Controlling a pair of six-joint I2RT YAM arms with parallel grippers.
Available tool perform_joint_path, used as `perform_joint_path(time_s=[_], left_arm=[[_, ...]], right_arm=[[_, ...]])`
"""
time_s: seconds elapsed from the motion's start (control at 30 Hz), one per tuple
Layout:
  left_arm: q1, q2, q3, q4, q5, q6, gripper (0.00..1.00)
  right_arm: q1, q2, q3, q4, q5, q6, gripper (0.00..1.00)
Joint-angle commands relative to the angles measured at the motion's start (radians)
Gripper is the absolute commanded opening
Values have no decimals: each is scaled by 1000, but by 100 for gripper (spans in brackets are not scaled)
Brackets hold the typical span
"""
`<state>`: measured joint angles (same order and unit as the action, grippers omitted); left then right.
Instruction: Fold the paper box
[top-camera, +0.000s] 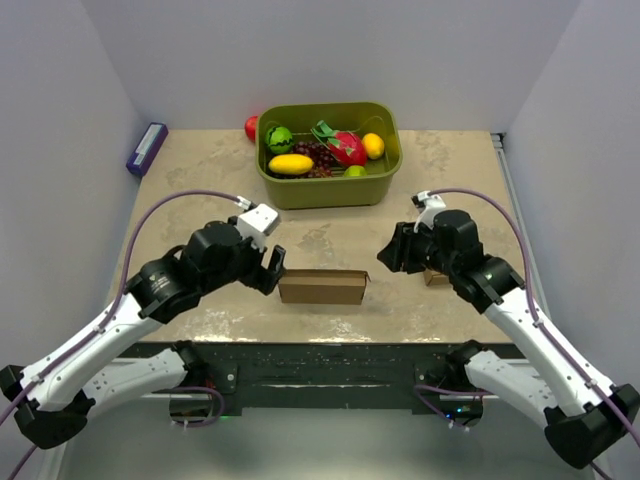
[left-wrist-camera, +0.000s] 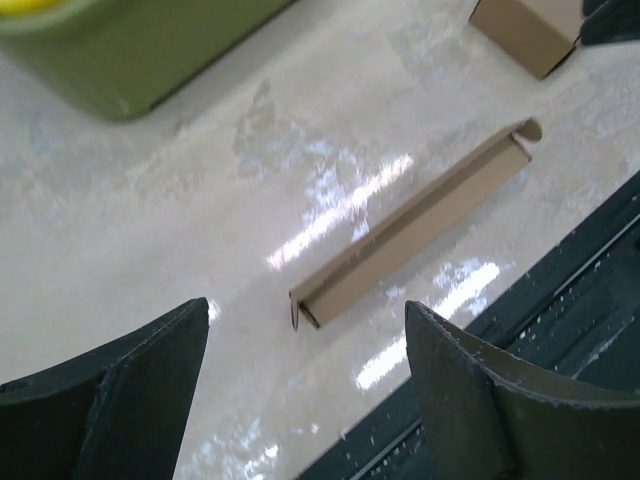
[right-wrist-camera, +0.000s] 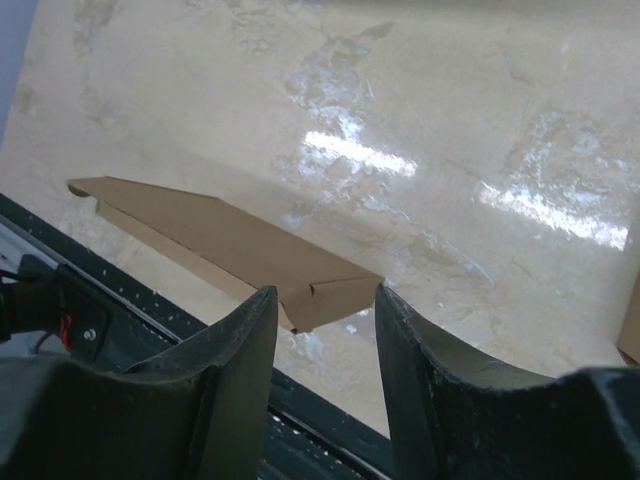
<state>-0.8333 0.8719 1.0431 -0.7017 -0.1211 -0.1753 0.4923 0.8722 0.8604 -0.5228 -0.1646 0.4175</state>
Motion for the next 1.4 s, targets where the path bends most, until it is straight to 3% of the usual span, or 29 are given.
perform_joint_path(time_s=[0.0, 0.57, 1.37], left_arm=[[2, -16, -60, -110, -3, -148, 81], [3, 76, -97, -22, -48, -122, 76], [3, 188, -124, 45, -89, -101, 60]], right_arm=[[57, -4, 29, -95, 77, 3, 46], [252, 76, 8, -78, 195, 104, 38], [272, 137, 2, -29, 206, 124, 21]])
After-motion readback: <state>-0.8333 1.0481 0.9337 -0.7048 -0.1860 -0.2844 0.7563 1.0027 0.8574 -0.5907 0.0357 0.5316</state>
